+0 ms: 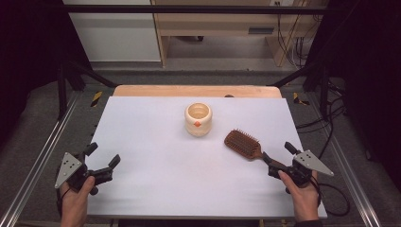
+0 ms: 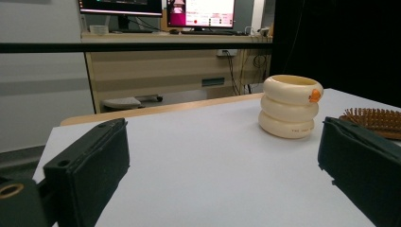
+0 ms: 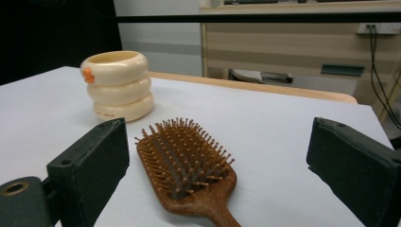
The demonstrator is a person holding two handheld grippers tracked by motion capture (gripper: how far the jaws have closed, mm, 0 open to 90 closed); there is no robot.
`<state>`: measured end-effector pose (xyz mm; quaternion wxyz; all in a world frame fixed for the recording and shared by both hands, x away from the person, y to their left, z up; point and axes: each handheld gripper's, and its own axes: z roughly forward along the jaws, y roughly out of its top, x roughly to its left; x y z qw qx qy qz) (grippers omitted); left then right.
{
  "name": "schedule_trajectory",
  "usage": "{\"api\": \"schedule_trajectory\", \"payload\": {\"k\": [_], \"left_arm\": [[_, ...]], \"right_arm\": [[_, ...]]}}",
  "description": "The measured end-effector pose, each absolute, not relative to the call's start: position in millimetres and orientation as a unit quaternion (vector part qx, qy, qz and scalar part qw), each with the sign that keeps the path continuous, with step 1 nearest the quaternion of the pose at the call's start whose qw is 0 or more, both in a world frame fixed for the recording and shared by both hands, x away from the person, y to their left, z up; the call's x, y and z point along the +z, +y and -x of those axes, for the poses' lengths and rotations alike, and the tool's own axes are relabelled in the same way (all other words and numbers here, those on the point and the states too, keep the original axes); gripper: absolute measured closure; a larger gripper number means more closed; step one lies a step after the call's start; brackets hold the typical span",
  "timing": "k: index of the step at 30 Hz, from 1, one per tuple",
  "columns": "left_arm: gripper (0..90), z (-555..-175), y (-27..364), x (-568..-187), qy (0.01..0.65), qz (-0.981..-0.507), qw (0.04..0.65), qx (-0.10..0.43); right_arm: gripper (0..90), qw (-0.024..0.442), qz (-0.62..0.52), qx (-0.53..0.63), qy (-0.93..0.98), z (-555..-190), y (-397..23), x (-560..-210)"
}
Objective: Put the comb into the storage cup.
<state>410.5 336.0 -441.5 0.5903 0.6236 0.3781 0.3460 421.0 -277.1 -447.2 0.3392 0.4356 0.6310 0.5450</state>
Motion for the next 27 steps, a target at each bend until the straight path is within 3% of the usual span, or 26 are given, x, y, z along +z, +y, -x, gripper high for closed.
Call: {"api": "schedule_trajectory", "payload": {"k": [27], "left_arm": [[2.7,-411.5,334.8,-442.7,0.376,-0.631,0.581,0.350]], "right_arm": [[12.8,0.349,-0.465,0.505,0.638,-424.4,-272.8,-430.4]]}}
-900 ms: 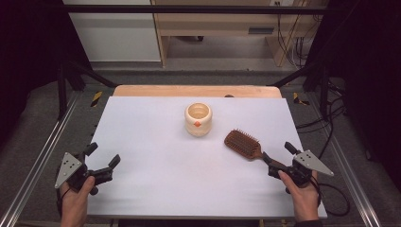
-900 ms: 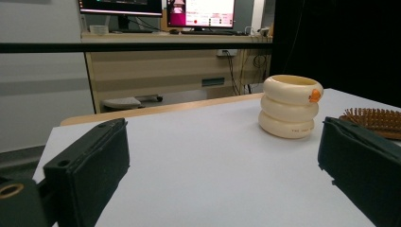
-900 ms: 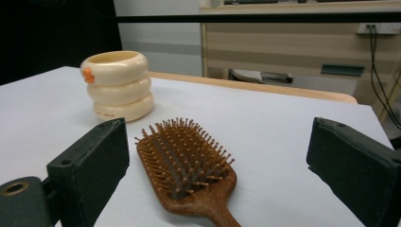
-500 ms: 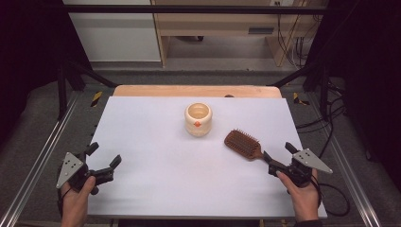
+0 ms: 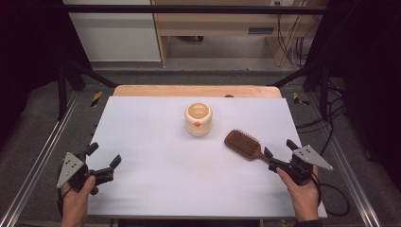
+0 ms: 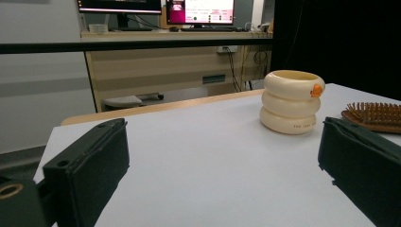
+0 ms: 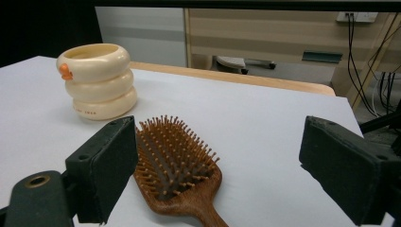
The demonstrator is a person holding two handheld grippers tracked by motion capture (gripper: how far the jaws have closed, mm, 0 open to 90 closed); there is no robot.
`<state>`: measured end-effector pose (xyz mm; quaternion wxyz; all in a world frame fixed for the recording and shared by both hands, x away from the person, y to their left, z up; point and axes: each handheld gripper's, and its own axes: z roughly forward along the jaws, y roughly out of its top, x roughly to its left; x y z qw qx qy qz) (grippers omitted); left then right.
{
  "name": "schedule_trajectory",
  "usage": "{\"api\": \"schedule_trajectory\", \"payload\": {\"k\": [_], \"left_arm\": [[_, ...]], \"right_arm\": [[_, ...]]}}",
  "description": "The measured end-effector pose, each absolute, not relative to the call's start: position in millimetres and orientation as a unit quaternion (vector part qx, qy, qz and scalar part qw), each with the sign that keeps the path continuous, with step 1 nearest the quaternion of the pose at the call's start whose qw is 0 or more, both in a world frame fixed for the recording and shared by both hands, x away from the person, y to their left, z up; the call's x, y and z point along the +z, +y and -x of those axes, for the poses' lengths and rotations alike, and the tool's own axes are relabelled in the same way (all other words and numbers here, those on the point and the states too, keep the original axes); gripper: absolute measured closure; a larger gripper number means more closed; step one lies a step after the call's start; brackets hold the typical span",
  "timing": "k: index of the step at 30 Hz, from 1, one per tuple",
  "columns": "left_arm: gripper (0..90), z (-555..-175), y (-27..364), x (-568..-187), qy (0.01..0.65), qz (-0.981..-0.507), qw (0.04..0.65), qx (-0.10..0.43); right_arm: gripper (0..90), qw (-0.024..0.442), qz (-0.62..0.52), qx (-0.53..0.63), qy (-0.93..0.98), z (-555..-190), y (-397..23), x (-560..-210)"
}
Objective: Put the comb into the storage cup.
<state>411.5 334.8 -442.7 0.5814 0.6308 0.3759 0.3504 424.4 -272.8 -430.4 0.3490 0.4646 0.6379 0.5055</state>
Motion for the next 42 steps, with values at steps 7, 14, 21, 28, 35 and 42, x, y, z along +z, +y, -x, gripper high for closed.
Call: {"api": "schedule_trajectory", "payload": {"k": [7,14,21,28,35,42], "left_arm": [[2.6,-411.5,333.2,-443.3,0.375,-0.633,0.579,0.351],[2.6,-412.0,333.7,-444.4,0.378,-0.633,0.576,0.353],[2.7,-412.2,334.6,-444.6,0.379,-0.633,0.576,0.353],[2.7,-411.9,333.4,-444.7,0.377,-0.636,0.573,0.354],[2.7,-412.5,332.2,-445.1,0.376,-0.637,0.573,0.353],[2.6,-412.7,332.5,-444.5,0.374,-0.639,0.572,0.354]], "right_arm": [[26.4,0.352,-0.460,0.500,0.644,-425.5,-272.7,-424.8],[53.9,0.359,-0.445,0.493,0.656,-429.9,-272.0,-416.4],[75.1,0.348,-0.450,0.475,0.671,-442.6,-270.3,-421.0],[86.9,0.334,-0.460,0.440,0.695,-457.6,-274.6,-429.6],[90.0,0.310,-0.498,0.410,0.699,-466.5,-284.4,-442.9],[90.0,0.301,-0.514,0.388,0.703,-469.2,-286.6,-450.9]]}}
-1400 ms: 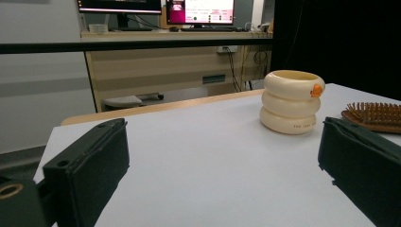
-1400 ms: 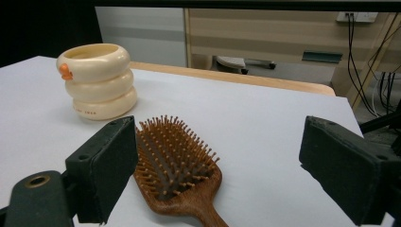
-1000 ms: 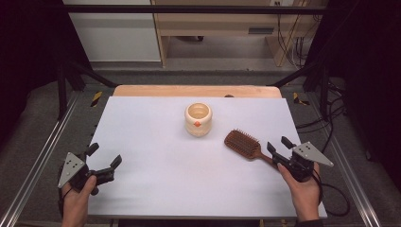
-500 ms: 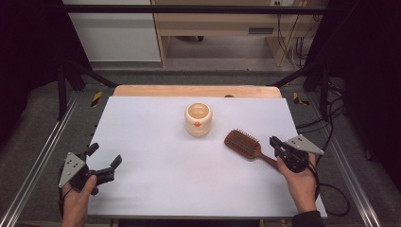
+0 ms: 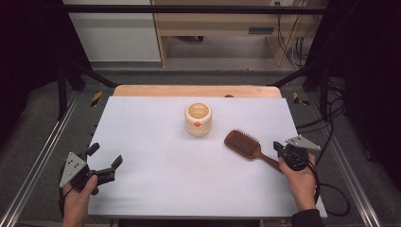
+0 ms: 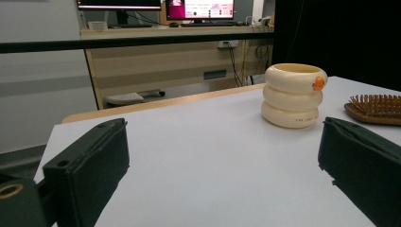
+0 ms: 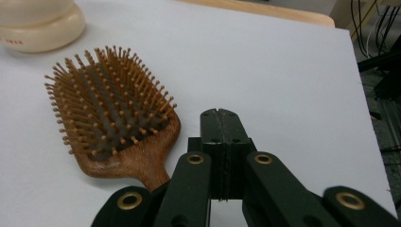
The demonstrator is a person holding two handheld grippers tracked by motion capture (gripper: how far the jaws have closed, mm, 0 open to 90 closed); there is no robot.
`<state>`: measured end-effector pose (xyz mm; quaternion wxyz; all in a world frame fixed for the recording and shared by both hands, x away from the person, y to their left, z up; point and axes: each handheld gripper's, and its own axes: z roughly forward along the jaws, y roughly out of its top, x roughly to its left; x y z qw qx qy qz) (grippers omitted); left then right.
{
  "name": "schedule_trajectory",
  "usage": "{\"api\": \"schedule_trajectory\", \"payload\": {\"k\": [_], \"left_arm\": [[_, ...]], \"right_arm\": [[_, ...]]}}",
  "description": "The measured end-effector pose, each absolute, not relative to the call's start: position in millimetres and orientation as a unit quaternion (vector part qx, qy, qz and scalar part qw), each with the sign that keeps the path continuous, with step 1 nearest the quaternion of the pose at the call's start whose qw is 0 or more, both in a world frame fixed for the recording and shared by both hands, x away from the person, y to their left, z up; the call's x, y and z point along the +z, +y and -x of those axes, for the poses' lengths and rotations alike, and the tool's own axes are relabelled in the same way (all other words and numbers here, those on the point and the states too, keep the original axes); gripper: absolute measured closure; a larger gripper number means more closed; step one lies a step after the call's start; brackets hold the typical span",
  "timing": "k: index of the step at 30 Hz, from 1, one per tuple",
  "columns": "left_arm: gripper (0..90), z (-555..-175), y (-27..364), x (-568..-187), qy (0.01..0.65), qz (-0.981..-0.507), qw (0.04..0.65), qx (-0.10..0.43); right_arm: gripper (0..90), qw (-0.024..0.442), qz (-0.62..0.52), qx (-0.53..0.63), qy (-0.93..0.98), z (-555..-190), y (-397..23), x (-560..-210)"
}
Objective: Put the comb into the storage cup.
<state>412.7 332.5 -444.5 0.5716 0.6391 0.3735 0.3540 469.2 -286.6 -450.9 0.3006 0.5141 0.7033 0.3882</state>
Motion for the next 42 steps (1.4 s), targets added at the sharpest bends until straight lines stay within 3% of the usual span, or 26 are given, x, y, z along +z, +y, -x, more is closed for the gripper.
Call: {"api": "schedule_trajectory", "payload": {"k": [42], "left_arm": [[2.6,-415.0,330.7,-445.2,0.369,-0.647,0.566,0.354]], "right_arm": [[90.0,0.244,-0.518,0.318,0.756,-475.6,-277.5,-472.0]]}}
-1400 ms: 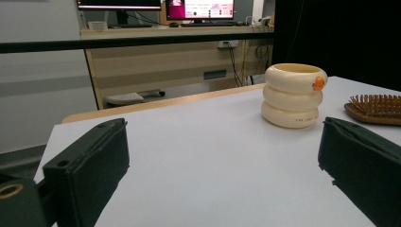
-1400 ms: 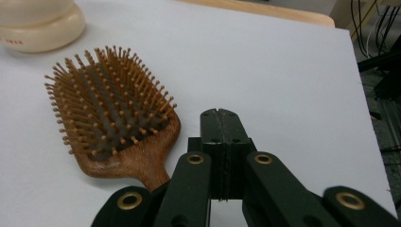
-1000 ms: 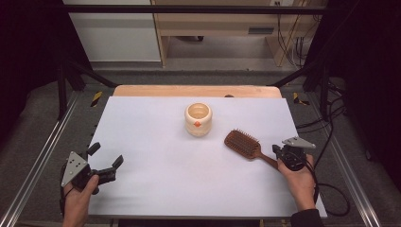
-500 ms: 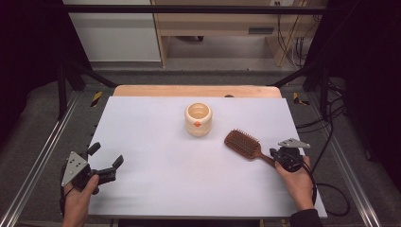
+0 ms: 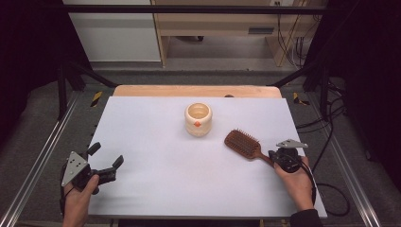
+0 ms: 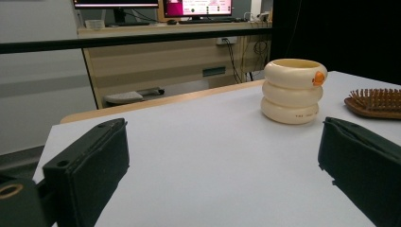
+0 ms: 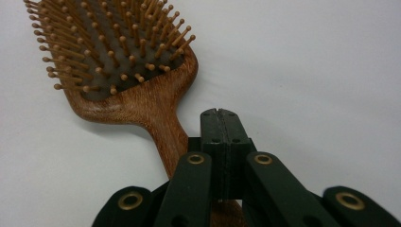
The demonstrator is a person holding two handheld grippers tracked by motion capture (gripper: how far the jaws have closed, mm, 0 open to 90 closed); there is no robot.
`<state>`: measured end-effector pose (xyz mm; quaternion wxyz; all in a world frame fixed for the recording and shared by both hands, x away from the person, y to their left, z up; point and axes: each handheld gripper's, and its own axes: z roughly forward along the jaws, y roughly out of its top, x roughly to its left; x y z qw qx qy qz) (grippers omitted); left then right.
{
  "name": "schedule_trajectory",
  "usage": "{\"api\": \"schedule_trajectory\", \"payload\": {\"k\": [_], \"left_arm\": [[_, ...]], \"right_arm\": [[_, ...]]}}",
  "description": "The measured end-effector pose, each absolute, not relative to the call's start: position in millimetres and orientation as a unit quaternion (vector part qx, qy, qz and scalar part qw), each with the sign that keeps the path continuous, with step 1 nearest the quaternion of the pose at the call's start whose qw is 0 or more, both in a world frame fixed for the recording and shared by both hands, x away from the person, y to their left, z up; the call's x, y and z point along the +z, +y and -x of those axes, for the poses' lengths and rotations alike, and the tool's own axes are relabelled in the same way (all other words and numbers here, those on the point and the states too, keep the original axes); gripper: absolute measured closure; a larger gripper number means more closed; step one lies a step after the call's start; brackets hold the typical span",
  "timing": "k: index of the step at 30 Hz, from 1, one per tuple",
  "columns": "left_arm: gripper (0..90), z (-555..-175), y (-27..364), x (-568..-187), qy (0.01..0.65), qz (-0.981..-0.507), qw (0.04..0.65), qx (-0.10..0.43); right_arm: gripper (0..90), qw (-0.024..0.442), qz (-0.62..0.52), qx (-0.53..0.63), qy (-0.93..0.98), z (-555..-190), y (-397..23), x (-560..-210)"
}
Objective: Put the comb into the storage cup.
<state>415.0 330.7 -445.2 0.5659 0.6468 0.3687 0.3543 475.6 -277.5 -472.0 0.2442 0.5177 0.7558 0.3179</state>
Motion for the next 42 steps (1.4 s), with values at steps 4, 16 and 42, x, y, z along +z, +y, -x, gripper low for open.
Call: {"api": "schedule_trajectory", "payload": {"k": [4,16,42], "left_arm": [[2.6,-415.0,330.9,-445.2,0.369,-0.647,0.566,0.355],[2.6,-414.8,331.9,-444.6,0.368,-0.647,0.565,0.356],[2.6,-412.8,331.8,-444.8,0.370,-0.647,0.563,0.358]], "right_arm": [[90.0,0.235,-0.516,0.316,0.761,-473.7,-275.6,-471.9],[90.0,0.213,-0.515,0.316,0.768,-466.8,-270.3,-471.9],[90.0,0.202,-0.512,0.334,0.765,-458.2,-264.4,-453.5]]}}
